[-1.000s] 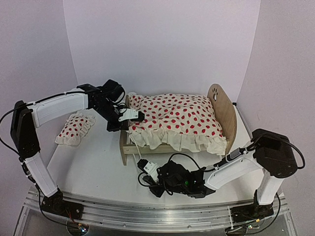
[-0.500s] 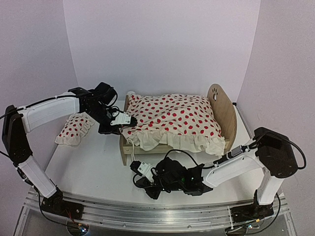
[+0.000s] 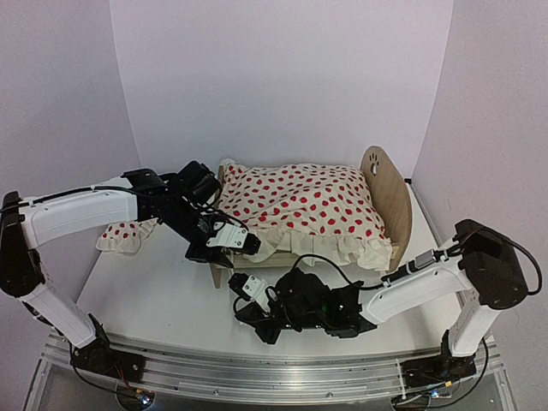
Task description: Set up the pet bed
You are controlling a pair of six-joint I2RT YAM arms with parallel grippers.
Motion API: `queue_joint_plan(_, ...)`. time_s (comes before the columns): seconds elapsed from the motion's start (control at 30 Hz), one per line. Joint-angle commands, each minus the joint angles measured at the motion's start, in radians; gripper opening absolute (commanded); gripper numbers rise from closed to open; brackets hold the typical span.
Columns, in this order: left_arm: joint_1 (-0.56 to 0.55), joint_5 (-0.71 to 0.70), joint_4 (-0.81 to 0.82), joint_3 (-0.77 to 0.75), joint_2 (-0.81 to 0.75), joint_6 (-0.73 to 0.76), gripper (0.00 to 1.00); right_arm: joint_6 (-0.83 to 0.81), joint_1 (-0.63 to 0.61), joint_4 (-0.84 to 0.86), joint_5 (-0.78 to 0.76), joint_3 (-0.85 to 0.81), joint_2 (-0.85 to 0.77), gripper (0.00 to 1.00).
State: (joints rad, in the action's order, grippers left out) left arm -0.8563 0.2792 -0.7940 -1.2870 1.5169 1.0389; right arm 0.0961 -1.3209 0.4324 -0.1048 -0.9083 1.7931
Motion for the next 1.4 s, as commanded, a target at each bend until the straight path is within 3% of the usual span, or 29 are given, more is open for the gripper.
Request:
queue_joint_plan(0.0,0.021,-0.06,0.105,-0.013,0.072,-0.036,0.4,0.023,-0.009,0.011,0.027,0.024,-0.048,0.0)
queue_joint_plan(0.27,0.017,-0.128,0.175,0.003,0.123,-0.059,0.36,0.03,-0.009,0.012,0.023,0.039,-0.062,0.0)
queue_joint_plan(0.4,0.017,-0.145,0.174,-0.006,0.122,-0.065,0.11,0.03,-0.009,0.012,0.021,0.037,-0.06,0.0)
queue_joint_plan(0.53,0.018,-0.162,0.156,-0.008,0.107,-0.06,0.0,0.024,-0.009,0.012,0.02,0.035,-0.06,0.0)
queue_joint_plan(0.97,0.097,-0.054,-0.115,0.007,-0.049,0.097,0.0,0.015,-0.009,-0.06,0.082,0.044,-0.102,0.0)
queue_joint_plan(1.37,0.099,-0.054,-0.06,0.142,-0.093,0.135,0.0,0.033,-0.011,-0.075,0.135,0.029,-0.099,0.0)
